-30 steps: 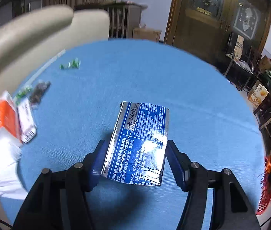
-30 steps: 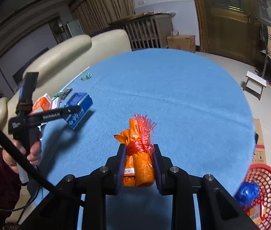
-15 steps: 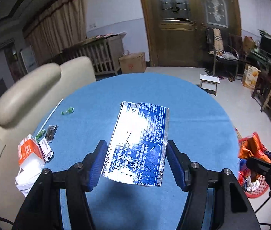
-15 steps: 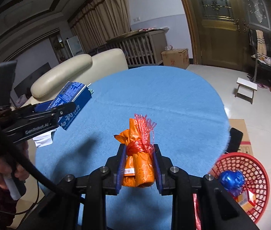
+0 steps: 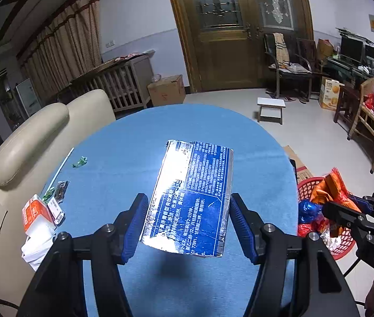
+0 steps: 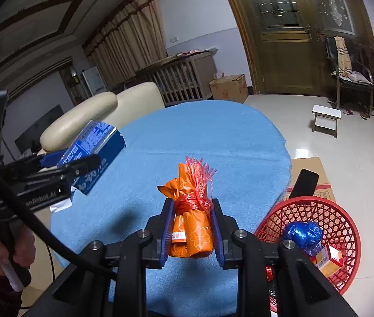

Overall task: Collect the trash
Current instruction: 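Carry the orange bag and blue-white carton over the red wastebasket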

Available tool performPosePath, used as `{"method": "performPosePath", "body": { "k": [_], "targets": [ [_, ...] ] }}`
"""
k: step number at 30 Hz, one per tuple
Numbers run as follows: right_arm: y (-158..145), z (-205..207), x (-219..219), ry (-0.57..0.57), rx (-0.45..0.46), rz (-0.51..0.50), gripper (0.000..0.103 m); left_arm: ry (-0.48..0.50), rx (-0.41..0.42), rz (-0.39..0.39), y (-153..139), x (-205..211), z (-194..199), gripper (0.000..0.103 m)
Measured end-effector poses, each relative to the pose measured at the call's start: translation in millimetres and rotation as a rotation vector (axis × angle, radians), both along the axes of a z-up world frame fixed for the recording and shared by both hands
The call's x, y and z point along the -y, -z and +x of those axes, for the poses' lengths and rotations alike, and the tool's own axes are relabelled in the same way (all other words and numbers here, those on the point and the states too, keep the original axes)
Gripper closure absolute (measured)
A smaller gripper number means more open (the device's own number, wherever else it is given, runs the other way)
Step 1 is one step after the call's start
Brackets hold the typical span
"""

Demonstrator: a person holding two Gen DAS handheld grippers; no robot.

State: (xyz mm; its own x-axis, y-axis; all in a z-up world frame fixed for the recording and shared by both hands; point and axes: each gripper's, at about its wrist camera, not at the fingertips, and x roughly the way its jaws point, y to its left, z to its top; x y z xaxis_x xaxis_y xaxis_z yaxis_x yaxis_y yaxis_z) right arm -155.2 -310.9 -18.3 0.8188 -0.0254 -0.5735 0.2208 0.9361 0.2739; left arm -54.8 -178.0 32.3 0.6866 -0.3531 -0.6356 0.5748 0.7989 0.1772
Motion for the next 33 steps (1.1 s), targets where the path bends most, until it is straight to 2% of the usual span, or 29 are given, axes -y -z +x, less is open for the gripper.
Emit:
{"method": "performPosePath", "body": {
  "k": [15, 33],
  "targets": [
    [6.4, -19.8, 21.7, 0.026, 0.034, 0.065, 0.074, 0.045, 0.023, 0.050, -1.3, 22.1, -29.8, 0.039],
    [21.2, -25.4, 59.8, 0.109, 0.021, 0.172, 0.074, 0.120, -0.018, 0.111, 12.3, 54.2, -22.7, 0.039]
  ]
}}
